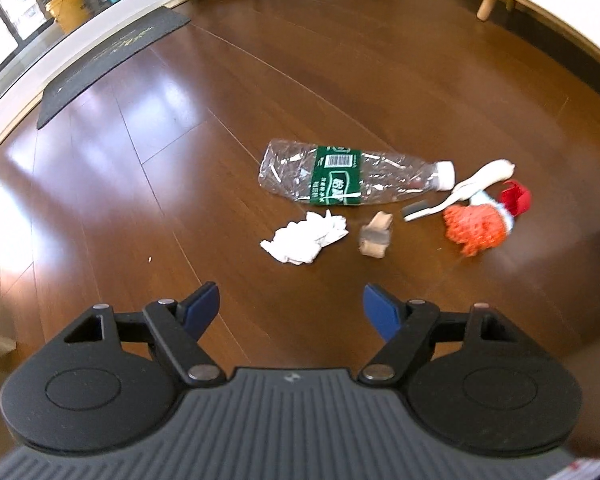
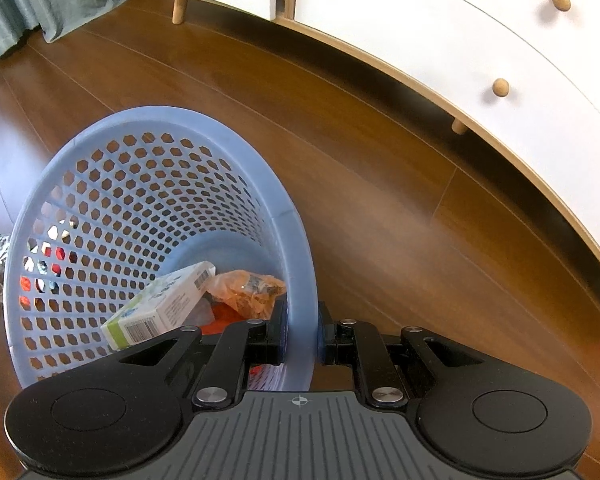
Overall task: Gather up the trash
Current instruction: 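Grasp the crumpled white tissue on the floor with the left gripper, then carry the tissue over the wastebasket and open the left gripper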
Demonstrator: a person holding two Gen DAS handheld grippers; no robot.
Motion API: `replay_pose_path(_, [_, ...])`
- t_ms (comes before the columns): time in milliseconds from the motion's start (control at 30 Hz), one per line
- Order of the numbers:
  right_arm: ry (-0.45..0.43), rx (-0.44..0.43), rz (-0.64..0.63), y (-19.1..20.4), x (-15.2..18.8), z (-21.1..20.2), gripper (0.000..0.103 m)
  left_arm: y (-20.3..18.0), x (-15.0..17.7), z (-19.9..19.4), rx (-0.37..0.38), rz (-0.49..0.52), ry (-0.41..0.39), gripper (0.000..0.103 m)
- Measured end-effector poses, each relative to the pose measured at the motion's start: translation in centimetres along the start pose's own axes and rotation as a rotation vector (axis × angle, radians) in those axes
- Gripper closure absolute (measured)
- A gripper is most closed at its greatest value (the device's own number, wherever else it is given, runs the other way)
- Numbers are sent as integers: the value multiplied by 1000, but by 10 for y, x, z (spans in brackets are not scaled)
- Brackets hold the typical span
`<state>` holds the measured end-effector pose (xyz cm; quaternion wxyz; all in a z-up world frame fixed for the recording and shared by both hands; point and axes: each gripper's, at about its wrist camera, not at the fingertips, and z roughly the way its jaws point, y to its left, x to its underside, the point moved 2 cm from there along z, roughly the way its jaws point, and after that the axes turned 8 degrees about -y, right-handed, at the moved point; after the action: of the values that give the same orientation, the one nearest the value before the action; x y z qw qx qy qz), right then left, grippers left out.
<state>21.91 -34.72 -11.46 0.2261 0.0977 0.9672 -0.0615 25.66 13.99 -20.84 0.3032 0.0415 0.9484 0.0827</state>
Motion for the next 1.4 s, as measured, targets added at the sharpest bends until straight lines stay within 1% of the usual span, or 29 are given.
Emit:
replay_pose_path(67, [0, 5, 2, 0, -1, 0, 93, 1, 2, 12, 5, 14, -5, 27])
replay_pose_path(167, [-3, 13, -4, 1, -1, 0, 93, 0, 2, 39, 9, 26, 10, 29])
replay_pose_path(300, [-6, 20, -10, 2, -1, 0, 93, -2, -4, 74, 14, 20, 16, 29])
replay_pose_path(500, [-8, 34, -14, 4, -2, 0, 92, 5, -13, 112, 10, -85, 40, 30])
replay_pose_path(700, [-5, 34, -18, 5, -1, -1, 92, 5, -12, 143, -19, -127, 99, 30])
replay_pose_path(733, [-2, 31, -17, 5, -1, 0, 92, 5, -10, 146, -22, -130, 106, 32])
replay_pose_path(833, [6, 23, -12, 1, 0, 1, 92, 5, -3, 153, -26, -147, 129, 44])
replay_pose_path(900, [11, 18, -6, -1, 1, 1, 91, 7, -2, 151, -15, -173, 115, 58])
replay_pose_path(933, [12, 16, -5, -2, 1, 1, 92, 7, -1, 151, -4, -179, 115, 67])
replay_pose_path(967, [12, 15, -5, -2, 1, 1, 92, 6, -2, 149, -5, -173, 112, 72])
replay_pose_path(1000, [12, 13, -5, -2, 1, 1, 92, 4, -2, 146, -4, -157, 100, 74])
replay_pose_path(1133, [11, 6, -10, -3, 0, 1, 92, -5, -4, 127, 4, -122, 79, 77])
replay_pose_path(1300, [8, -1, -19, -4, -1, -1, 92, -25, -7, 86, 39, -93, 54, 77])
replay_pose_path(1333, [8, -2, -21, -4, -1, -1, 92, -30, -8, 75, 54, -103, 55, 77])
replay_pose_path(1400, [5, -4, -28, -4, -1, -1, 92, -44, -7, 56, 63, -100, 86, 77])
